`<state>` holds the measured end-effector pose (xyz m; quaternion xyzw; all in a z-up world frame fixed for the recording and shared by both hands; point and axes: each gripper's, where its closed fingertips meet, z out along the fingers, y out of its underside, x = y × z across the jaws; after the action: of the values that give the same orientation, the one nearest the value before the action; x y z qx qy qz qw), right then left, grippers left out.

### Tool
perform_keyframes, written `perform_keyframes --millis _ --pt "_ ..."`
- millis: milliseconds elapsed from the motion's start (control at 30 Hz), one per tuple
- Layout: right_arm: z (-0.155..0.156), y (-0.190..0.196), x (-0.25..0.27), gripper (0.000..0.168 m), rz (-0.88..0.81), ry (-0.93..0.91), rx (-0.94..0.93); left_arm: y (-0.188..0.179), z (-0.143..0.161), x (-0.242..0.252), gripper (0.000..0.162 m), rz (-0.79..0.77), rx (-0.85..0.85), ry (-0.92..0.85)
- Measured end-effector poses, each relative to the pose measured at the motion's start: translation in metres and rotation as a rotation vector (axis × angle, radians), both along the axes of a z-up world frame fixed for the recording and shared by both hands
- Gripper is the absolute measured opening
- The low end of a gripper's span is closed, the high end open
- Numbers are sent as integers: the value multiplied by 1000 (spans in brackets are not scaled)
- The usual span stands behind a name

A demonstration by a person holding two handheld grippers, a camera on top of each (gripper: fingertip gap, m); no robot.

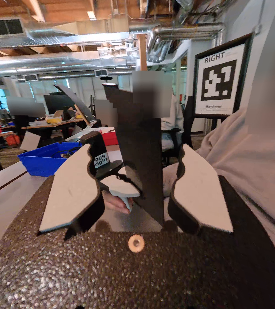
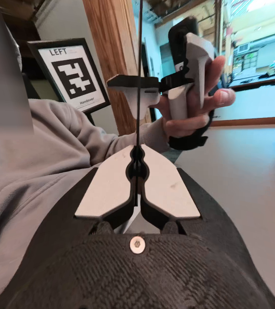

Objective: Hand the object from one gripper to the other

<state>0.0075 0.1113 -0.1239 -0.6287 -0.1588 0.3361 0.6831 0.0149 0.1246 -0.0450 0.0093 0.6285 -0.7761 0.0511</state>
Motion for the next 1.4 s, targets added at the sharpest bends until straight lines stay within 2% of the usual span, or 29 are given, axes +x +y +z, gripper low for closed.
perform_keyframes --millis 100,300,333,400,500,533,600,667,767,833,900,1033,1100,1133,1167,1300,1400 --pt "-7 -3 -11 1 82 -3 -49 -5 -11 -19 93 -151 10 -27" --pt "-21 -3 -26 1 181 -14 -145 1 -5 -40 88 -393 -156 38" --pt "-22 -4 -26 1 187 -5 -160 1 -8 -44 82 -422 -156 37" --pt "-27 -4 -27 1 191 -8 -190 -2 -12 -45 82 -424 -140 13" --pt "-27 5 -11 6 80 18 -190 -8 -12 -35 81 -344 -105 -1" --pt "-23 12 1 19 -9 44 -168 -12 -13 -25 80 -265 -79 -8" --pt "-14 25 30 62 -229 73 -110 -16 -20 -3 80 -77 -12 -61" --pt "-14 29 60 73 -471 -50 -52 -17 -24 22 80 113 42 -75" --pt "-12 27 88 101 -771 -333 29 -13 -31 65 80 418 153 -17" --pt "-14 30 89 101 -826 -470 49 -11 -35 80 81 528 192 14" --pt "-24 35 87 103 -817 -525 4 -15 -36 83 80 561 193 43" --pt "-33 42 73 113 -740 -590 -17 -38 -29 58 80 401 181 12" --pt "-33 41 66 107 -707 -596 -4 -45 -27 47 80 353 194 -52" --pt "-35 40 59 89 -658 -622 2 -45 -27 45 80 357 209 -79" --pt "-36 39 59 89 -658 -637 6 -46 -28 44 80 353 225 -97" --pt "-39 40 67 88 -704 -721 -19 -43 -33 41 80 365 265 -180" --pt "-36 35 96 88 -882 -809 -42 -35 -37 43 79 415 319 -198"
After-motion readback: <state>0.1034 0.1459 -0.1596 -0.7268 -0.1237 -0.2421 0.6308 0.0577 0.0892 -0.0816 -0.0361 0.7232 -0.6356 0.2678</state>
